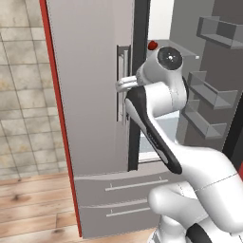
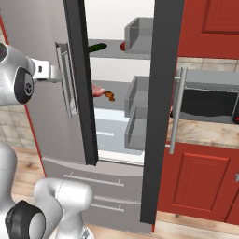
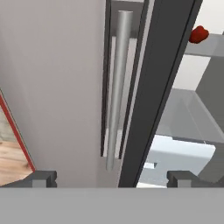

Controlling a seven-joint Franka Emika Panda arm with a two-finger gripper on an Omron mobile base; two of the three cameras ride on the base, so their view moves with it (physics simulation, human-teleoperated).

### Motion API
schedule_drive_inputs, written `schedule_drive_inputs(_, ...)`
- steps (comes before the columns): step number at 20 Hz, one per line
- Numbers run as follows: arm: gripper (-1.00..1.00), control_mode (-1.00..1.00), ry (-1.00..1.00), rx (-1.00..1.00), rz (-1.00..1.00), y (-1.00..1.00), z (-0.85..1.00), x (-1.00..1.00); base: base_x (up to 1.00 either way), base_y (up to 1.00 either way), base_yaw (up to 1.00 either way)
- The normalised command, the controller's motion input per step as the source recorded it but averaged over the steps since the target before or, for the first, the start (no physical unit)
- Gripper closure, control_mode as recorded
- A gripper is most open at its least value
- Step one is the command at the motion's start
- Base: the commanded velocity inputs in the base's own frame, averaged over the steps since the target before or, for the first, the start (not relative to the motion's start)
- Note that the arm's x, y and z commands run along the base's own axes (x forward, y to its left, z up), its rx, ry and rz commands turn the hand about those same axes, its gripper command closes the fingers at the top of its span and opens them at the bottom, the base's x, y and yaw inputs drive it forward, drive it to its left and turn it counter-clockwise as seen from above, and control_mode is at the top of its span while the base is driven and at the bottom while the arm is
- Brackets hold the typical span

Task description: Gather the bell pepper and cucumber from the fridge and place them on a tray on the dining counter. Then gather the chicken drumstick and steak from the fridge and place them on the other tray.

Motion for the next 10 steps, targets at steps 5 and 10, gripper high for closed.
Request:
schedule_drive_inputs(5,-1.0,-1.0,-0.04,0.06,0.0,0.0,0.06,0.24,0.0,0.0,0.0)
schedule_drive_inputs(10,-1.0,-1.0,0.0,0.05,0.0,0.0,0.01,0.3,0.0,0.0,0.0)
